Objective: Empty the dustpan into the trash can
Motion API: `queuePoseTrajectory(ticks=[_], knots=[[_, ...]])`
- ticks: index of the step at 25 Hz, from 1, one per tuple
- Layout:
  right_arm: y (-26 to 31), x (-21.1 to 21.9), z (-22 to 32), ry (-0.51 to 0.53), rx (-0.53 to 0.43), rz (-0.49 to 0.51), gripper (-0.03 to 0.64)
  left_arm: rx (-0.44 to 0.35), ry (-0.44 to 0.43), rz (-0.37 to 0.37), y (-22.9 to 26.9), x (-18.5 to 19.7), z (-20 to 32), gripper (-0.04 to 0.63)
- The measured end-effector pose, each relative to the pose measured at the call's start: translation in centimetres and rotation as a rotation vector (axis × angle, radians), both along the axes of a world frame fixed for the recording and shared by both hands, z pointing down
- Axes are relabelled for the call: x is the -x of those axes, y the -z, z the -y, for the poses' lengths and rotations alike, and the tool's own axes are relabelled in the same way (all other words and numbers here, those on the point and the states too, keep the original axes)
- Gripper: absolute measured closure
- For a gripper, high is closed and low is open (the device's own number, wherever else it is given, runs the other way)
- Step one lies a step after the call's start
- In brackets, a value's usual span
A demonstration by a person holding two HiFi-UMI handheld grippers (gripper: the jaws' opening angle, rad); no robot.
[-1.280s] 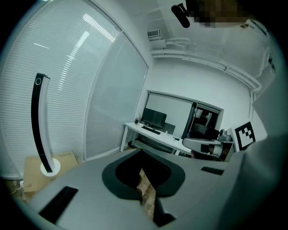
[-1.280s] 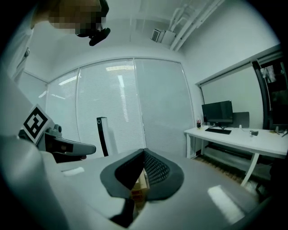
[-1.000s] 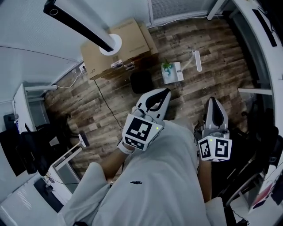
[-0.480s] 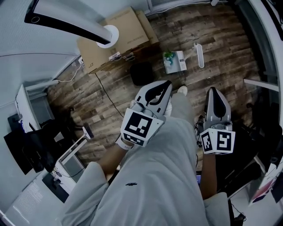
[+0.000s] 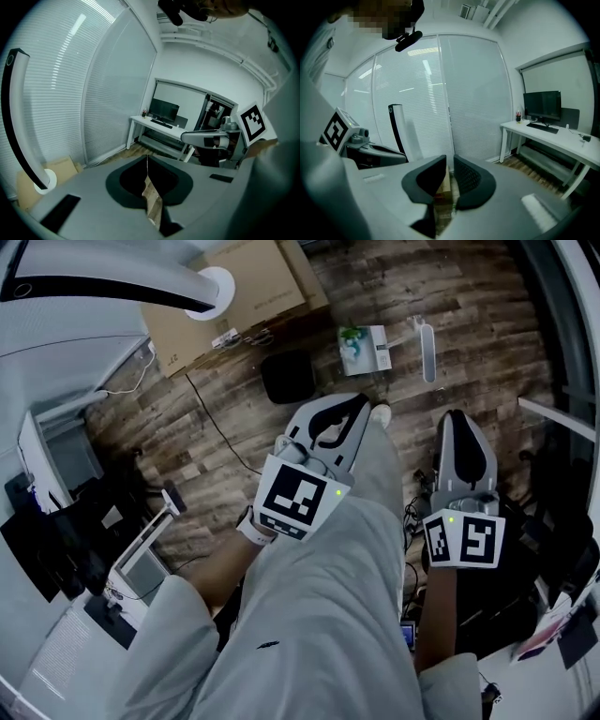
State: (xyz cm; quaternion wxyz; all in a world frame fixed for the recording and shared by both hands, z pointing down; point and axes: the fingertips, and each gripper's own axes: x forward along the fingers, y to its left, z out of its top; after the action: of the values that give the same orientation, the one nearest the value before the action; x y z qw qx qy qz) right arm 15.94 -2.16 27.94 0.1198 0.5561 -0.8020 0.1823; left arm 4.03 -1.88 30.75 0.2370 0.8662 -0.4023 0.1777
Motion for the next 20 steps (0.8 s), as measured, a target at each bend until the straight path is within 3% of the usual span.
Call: queuePoseTrajectory(ticks=[1,13,16,20], knots=[[-0.6,0.0,0.4,0.005,0.008,-0.004,0.536,0.007,0.0,0.002,-0.7,-0.1,0.4,0.588],[-7.9,-1.2,5.3,0.011,0.108,-0.048,0.479,0.053,-0.024,0.025,-6.5,-2.4,3.6,0.588],[-9.7,-1.3,6.1,0.01,0.135,-0.064,0.431,0.066,-0.024,0.028,-8.1,-2.7,4.2,0.588],[-11.8,-1.4,7.2,0.011,0.152,-0.087,0.43,0.088,-0.015,0.037,-9.8,-2.8,5.0,0.588]])
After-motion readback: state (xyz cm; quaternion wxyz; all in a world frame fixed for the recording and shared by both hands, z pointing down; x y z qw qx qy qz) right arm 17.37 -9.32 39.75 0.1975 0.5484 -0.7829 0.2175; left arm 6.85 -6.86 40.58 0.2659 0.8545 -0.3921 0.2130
